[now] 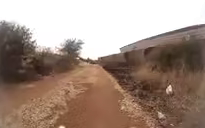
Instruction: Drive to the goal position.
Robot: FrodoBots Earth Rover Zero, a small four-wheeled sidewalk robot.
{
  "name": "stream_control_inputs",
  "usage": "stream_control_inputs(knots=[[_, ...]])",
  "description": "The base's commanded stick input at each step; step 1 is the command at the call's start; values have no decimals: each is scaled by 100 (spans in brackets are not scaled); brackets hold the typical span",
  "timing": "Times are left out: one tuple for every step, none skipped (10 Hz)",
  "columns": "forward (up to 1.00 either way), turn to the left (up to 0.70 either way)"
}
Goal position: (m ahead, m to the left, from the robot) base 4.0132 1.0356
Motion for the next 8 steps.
stream_control_inputs(knots=[[50, 0], [50, 0], [50, 0], [50, 0], [50, 0], [50, 0], [50, 0], [50, 0]])
